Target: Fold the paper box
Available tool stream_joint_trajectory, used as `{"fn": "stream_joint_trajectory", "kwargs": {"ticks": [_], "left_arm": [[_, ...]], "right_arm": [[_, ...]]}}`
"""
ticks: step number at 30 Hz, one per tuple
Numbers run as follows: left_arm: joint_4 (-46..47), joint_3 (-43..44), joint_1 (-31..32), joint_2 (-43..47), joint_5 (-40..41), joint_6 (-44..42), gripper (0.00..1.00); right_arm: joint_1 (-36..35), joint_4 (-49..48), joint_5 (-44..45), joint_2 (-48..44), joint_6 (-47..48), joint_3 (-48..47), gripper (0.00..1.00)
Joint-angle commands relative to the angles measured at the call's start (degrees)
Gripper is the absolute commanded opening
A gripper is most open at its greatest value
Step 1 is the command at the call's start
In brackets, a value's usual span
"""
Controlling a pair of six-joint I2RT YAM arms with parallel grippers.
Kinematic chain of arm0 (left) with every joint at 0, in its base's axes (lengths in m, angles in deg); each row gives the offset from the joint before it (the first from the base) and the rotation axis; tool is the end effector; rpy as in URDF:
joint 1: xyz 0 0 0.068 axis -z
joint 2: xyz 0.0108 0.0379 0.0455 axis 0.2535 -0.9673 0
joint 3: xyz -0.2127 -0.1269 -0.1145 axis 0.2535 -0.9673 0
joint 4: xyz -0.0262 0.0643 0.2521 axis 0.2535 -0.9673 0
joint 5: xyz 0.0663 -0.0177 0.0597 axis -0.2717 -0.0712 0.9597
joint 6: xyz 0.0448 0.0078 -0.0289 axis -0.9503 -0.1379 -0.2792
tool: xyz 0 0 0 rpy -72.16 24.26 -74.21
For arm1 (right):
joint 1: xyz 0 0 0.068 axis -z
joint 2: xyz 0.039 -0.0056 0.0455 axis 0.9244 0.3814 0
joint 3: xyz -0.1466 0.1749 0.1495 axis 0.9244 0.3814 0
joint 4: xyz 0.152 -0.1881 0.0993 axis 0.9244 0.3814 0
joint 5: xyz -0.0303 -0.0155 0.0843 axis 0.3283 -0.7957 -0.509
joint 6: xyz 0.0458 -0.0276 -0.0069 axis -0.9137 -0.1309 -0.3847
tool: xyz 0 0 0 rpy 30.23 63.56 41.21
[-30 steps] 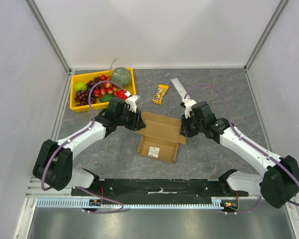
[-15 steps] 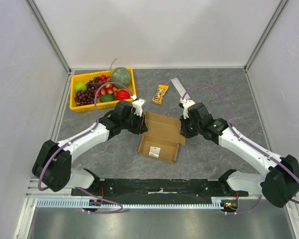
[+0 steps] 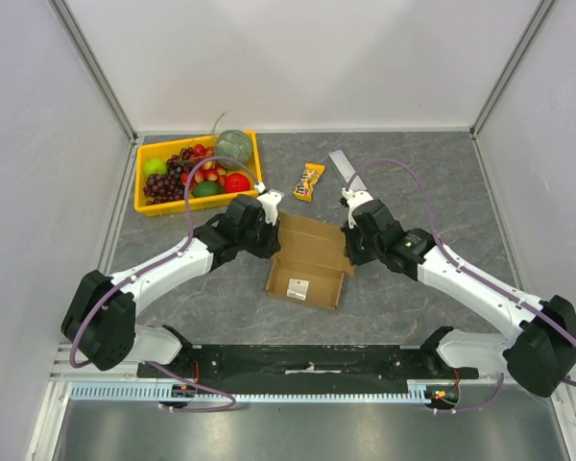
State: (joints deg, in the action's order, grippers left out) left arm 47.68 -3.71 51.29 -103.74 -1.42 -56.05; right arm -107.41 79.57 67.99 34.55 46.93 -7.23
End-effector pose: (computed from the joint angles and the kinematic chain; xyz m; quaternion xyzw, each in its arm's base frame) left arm 0.2283 -0.1755 0.2297 0.2331 0.8869 -0.2131 0.3372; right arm 0.1947 0.1586 0.2612 -0.1168 0.9240 0.1592 0.3275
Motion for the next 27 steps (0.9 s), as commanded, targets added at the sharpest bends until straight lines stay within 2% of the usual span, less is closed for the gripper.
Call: {"fn": "stream_joint_trajectory", "kwargs": {"ticks": [1, 8, 19, 27], "left_arm": [[1.03, 3.32, 1.02, 2.19, 2.05, 1.01, 0.18], [3.05, 3.41, 1.63, 2.98, 4.87, 1.98, 0.15], [9.73, -0.01, 2.86, 5.35, 9.26, 5.40, 0.15], [11.93, -0.98, 3.83, 3.77, 11.37, 6.55, 0.15]], "right_arm": [[-0.95, -4.44, 4.77, -2.06, -0.42, -2.57, 0.00], [-1.03, -10.94, 10.05, -2.50, 3.17, -1.86, 0.00], [-1.03, -22.54, 17.70, 2.94, 9.33, -0.90, 0.02], [-1.03, -25.54, 18.84, 3.65, 6.26, 1.30, 0.25]]}}
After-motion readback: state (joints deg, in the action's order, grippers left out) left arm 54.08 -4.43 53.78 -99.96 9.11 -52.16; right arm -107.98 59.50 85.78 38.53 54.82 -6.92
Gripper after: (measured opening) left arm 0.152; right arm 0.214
